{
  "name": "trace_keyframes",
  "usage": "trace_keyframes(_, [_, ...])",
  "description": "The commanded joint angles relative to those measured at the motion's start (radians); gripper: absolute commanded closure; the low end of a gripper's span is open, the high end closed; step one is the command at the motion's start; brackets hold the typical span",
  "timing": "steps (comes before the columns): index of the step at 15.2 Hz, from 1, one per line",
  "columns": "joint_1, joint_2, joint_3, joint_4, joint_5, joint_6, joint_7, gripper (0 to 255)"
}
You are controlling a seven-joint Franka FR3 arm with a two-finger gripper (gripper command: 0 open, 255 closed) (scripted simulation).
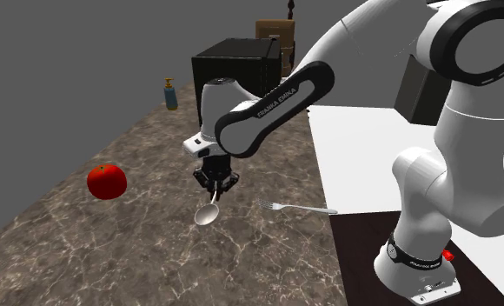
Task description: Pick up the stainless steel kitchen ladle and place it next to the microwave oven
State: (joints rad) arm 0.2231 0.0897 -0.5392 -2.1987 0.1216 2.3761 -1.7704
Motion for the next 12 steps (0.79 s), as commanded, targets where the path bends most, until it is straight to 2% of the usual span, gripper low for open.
trace_keyframes(1, [0.002, -0.018, -0.003, 0.011, -0.016, -0.026, 0.011, 255])
trace_keyframes(12, [0.008, -0.099, -0.004, 0.084, -0.080, -0.166, 0.060, 255])
